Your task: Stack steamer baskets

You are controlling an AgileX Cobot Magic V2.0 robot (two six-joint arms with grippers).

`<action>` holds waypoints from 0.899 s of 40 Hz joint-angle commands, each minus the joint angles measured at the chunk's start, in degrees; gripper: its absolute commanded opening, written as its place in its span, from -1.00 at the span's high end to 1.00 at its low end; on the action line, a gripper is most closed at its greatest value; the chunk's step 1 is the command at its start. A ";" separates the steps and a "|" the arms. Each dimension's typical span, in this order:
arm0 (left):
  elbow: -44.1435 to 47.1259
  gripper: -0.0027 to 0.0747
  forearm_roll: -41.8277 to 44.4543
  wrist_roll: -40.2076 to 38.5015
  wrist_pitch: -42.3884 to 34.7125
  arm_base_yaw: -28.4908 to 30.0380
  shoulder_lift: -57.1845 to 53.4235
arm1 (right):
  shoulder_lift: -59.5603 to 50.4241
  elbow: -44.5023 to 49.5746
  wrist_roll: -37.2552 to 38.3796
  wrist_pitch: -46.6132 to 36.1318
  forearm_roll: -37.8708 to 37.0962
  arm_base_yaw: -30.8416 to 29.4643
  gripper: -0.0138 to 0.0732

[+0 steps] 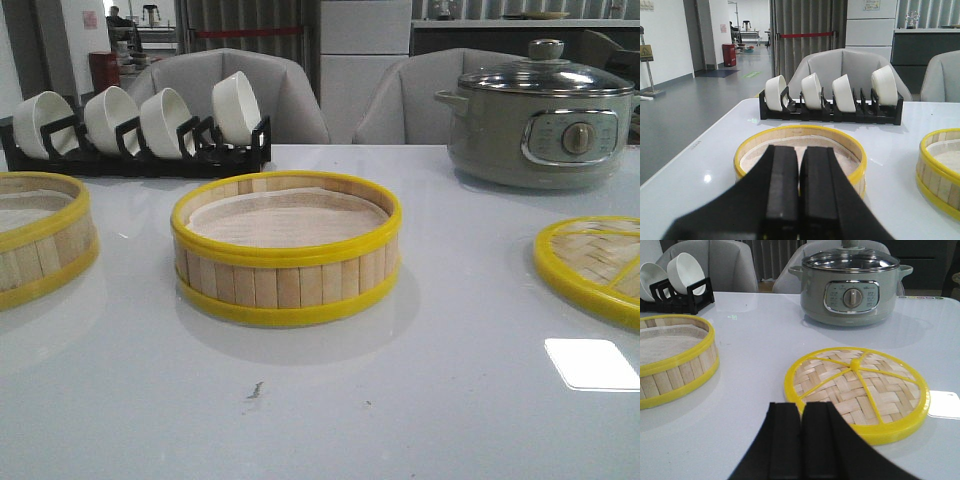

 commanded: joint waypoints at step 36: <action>-0.02 0.71 0.66 -0.09 -4.98 -0.25 -0.85 | -1.23 -0.85 -0.04 -4.64 -0.68 0.00 0.56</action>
